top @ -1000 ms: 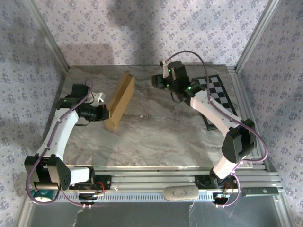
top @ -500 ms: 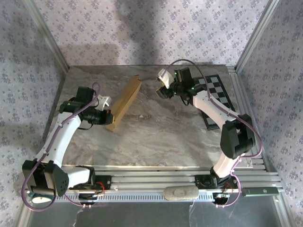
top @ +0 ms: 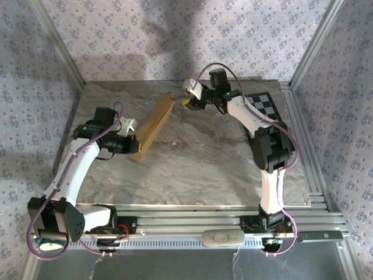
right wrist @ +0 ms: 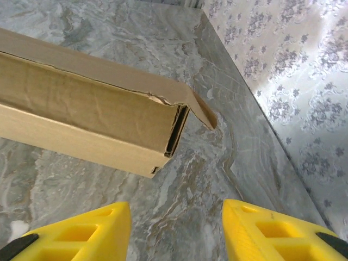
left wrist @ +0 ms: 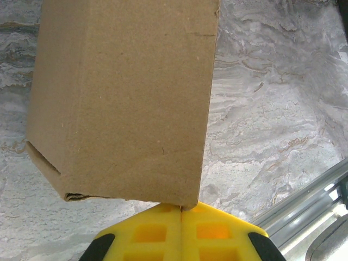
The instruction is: Fold the paper box
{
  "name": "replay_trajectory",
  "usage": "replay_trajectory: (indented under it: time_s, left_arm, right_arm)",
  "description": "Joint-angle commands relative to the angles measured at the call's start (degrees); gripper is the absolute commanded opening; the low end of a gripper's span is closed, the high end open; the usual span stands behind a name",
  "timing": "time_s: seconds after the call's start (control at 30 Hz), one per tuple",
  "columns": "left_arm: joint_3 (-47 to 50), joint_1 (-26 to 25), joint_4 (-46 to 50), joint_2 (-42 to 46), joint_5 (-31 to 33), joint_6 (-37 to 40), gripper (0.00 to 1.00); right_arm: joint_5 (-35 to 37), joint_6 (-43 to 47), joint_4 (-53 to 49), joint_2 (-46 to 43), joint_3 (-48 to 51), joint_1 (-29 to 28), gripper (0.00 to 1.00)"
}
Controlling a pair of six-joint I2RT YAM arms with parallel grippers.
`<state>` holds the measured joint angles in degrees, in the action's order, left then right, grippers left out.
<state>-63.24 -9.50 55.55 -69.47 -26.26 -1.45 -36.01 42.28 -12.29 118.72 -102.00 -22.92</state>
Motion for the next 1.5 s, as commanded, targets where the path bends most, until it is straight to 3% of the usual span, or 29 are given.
replay_trajectory:
  time_s: [0.0, 0.37, 0.73, 0.83, 1.17, 1.47]
  left_arm:
    - [-0.56, 0.0, 1.76, 0.25, -0.12, 1.45, 0.0]
    - [-0.48, 0.0, 1.93, 0.22, 0.5, 1.22, 0.0]
    - [-0.22, 0.0, 1.84, 0.39, 0.68, 1.0, 0.0]
    - [-0.25, 0.0, 1.8, 0.39, 0.75, 0.94, 0.0]
    - [-0.17, 0.86, 1.25, 0.05, 2.92, -0.62, 0.0]
    - [1.27, 6.02, -3.55, -1.16, 2.88, -4.24, 0.0]
  right_arm:
    - [-2.24, 2.74, -2.77, 4.58, -6.35, -0.9, 0.48]
    - [-3.62, 1.09, -8.21, 13.95, -20.16, -2.26, 0.44]
    - [-2.84, -1.3, -10.35, 18.55, -27.65, -3.22, 0.41]
    - [-2.61, -1.23, -11.2, 19.28, -29.17, -3.58, 0.35]
    - [-3.28, -2.15, -15.98, 16.98, -28.77, -3.97, 0.0]
    - [3.45, -12.34, -21.35, 12.97, -27.8, -5.28, 0.0]
